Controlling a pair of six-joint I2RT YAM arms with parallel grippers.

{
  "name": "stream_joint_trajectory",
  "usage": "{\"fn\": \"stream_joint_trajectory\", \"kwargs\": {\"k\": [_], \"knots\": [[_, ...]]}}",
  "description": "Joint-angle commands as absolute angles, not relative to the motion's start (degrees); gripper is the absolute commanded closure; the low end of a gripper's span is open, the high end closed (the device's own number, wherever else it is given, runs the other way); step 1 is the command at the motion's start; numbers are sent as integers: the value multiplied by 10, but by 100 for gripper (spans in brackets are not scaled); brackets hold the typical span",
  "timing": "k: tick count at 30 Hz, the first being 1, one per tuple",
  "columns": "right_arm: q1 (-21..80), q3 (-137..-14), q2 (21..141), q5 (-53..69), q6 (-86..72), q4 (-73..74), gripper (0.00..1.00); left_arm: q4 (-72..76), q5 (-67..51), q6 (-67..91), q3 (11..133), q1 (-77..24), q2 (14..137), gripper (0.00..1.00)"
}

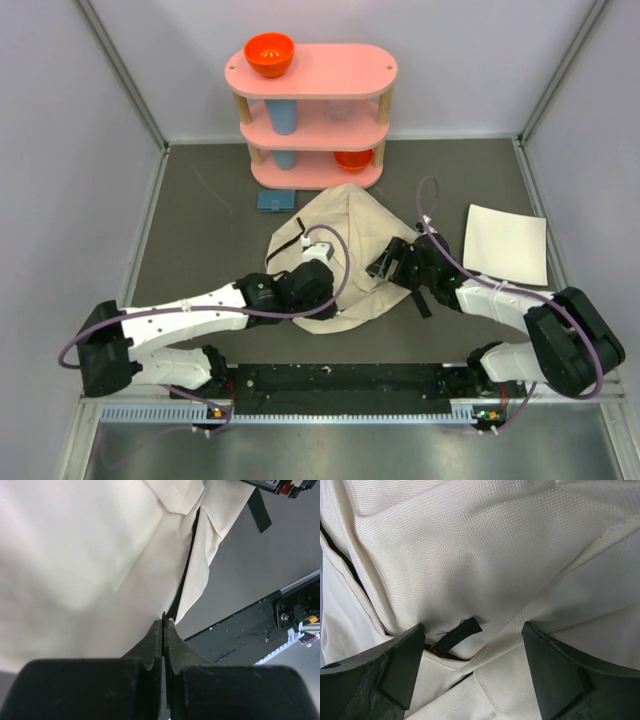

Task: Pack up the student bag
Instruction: Zip the student bag at the center of the board.

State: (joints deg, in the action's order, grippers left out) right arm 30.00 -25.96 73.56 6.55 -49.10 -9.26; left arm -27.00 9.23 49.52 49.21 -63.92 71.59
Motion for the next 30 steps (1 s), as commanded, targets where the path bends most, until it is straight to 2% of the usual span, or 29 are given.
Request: {"fn": "stream_joint_trajectory", "kwargs": {"k": [1,8,14,18,22,27,30], "knots": [[272,-250,790,15,-480,-101,20,-346,120,533,449,-644,644,100],[258,-251,793,40,-483,-109,20,-385,144,559,410,-643,585,100],[266,-260,644,178,-484,-70,17,-322,143,549,401,-643,561,100],[309,-262,509,156,-560,72,15,-297,141,536,430,-644,594,100],[351,-207,435,173,-714,90,17,-260,133,527,434,-643,606,100],[434,-191,449,156,-805,58,18,-250,129,511,446,-644,613,100],[485,-195,501,141,-845,9,18,-247,128,505,442,-643,611,100]]}}
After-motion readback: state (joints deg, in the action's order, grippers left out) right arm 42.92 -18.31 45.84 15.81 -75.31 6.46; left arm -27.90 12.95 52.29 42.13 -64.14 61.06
